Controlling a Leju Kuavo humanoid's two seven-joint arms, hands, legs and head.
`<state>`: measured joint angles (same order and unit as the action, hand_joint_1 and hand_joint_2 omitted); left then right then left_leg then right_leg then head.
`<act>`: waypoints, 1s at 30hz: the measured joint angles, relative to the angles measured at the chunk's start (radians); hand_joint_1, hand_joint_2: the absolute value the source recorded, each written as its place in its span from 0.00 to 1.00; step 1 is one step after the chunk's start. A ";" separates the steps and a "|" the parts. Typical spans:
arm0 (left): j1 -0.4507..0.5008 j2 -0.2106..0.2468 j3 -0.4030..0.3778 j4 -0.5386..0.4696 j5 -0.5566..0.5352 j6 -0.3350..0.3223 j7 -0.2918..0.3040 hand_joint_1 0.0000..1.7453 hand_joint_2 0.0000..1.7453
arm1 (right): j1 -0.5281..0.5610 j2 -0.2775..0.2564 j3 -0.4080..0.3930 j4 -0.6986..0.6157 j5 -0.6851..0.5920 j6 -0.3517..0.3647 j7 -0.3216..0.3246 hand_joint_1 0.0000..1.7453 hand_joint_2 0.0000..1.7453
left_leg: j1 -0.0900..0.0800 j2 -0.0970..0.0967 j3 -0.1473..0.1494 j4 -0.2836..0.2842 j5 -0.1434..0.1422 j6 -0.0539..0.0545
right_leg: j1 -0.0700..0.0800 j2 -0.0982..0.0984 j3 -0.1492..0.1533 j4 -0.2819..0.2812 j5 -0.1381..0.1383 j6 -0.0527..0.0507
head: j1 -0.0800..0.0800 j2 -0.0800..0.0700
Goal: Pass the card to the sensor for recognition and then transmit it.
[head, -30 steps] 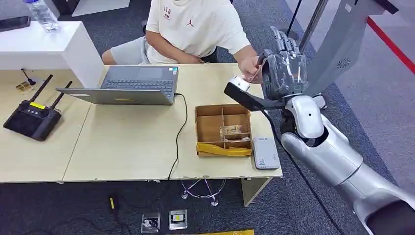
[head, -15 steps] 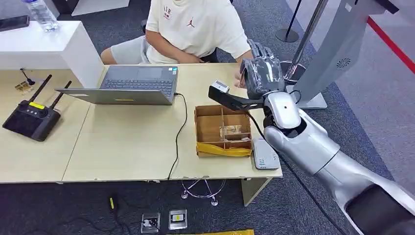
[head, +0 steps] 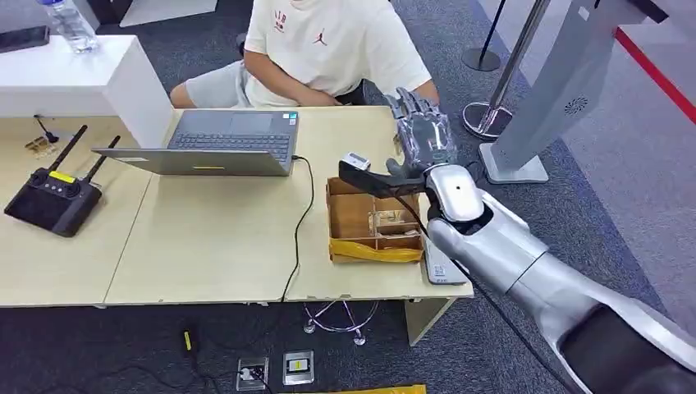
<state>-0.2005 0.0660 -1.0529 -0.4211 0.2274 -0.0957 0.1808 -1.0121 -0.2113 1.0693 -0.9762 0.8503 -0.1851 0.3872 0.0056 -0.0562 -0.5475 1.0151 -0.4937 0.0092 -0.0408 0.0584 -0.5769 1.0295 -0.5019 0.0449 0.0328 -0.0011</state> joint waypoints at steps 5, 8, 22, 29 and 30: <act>0.007 0.000 0.000 0.000 0.012 0.000 -0.008 0.00 0.00 | 0.000 0.010 0.010 0.024 -0.020 -0.049 -0.002 0.00 1.00 | 0.000 0.000 0.000 0.000 0.000 0.000 | 0.000 0.000 0.000 0.000 0.000 0.000 | 0.000 0.000; 0.010 0.000 0.000 0.000 0.013 0.000 -0.011 0.00 0.00 | 0.000 0.016 0.010 0.033 -0.031 -0.077 -0.004 0.00 1.00 | 0.000 0.000 0.000 0.000 0.000 0.000 | 0.000 0.000 0.000 0.000 0.000 0.000 | 0.000 0.000; 0.013 0.000 0.002 0.001 0.010 0.000 -0.021 0.00 0.00 | 0.061 -0.012 -0.005 0.011 -0.030 -0.186 0.037 0.00 1.00 | 0.000 0.001 0.001 0.000 0.000 0.000 | 0.000 0.001 0.000 0.000 0.000 0.000 | 0.000 0.000; 0.016 0.001 0.002 0.002 0.006 0.000 -0.021 0.00 0.00 | 0.147 -0.083 -0.062 -0.122 -0.023 -0.254 0.080 0.00 1.00 | 0.000 0.001 0.003 0.000 0.000 0.000 | 0.000 0.001 0.000 -0.001 0.000 0.000 | 0.000 0.000; 0.018 0.001 0.003 0.002 0.007 0.000 -0.021 0.00 0.00 | 0.174 -0.099 -0.081 -0.153 -0.021 -0.263 0.085 0.00 1.00 | 0.000 0.001 0.003 0.000 0.000 0.000 | 0.000 0.001 0.001 -0.001 0.000 0.000 | 0.000 0.000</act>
<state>-0.1830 0.0668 -1.0502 -0.4189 0.2346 -0.0957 0.1602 -0.8378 -0.3099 0.9887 -1.1294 0.8297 -0.4477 0.4722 0.0056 -0.0553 -0.5444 1.0155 -0.4940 0.0093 -0.0404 0.0593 -0.5759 1.0280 -0.5020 0.0449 0.0328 -0.0011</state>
